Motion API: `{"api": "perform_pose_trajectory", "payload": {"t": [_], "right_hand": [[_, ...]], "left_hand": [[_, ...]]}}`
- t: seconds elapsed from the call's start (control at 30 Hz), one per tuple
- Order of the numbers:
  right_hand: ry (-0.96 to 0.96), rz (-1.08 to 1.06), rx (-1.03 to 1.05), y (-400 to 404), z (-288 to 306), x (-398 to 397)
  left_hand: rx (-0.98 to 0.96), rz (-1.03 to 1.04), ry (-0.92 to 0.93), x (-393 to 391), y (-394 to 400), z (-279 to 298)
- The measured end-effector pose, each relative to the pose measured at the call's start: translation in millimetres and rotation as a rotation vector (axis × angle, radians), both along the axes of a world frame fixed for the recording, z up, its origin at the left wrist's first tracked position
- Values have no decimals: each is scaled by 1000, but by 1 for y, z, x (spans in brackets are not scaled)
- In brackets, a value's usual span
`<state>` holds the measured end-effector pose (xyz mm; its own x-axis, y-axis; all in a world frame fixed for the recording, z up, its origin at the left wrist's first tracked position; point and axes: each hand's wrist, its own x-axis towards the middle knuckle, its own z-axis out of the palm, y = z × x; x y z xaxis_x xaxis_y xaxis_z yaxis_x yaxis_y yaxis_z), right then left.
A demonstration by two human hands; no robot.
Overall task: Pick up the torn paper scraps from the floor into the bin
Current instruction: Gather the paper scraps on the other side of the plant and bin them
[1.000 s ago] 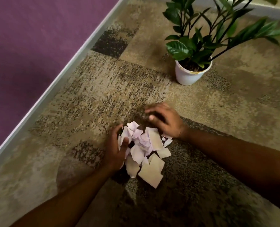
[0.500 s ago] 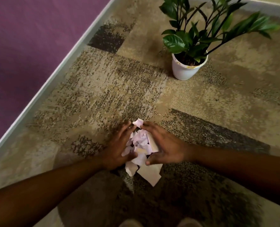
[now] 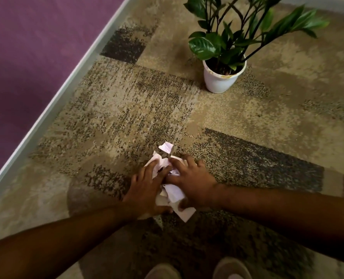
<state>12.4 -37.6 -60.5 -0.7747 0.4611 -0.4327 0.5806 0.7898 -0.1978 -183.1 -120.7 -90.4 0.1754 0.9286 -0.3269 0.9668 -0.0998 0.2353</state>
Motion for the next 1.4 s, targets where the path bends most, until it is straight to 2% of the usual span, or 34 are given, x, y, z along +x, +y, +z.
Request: {"api": "perform_pose_trajectory", "payload": {"t": [0.07,0.2,0.3,0.43,0.57,0.73,1.0,1.2,1.4], "right_hand": [[13,23,29,1,-2,2],[70,47,10,0,-2,6],[167,24,15,3,0,10],[285,-12,-11,10,2,18],[452,-132,-125,21,-6,30],[640,-418,-270,30,6,55],[697,-882,-413,53,67,129],[699,-1018,-256,62,139,215],[725,-1201,145,52,225,324]], "left_hand": [[19,4,-102,5,-3,-2],[31,88,-428,13,-8,-1],[86,169,-542,19,-4,-1],[128,236,-547,22,13,0],[149,251,-516,31,36,11],[122,345,-527,51,61,27],[101,306,-704,115,109,77],[154,139,-824,205,151,137],[256,-119,-875,326,189,220]]}}
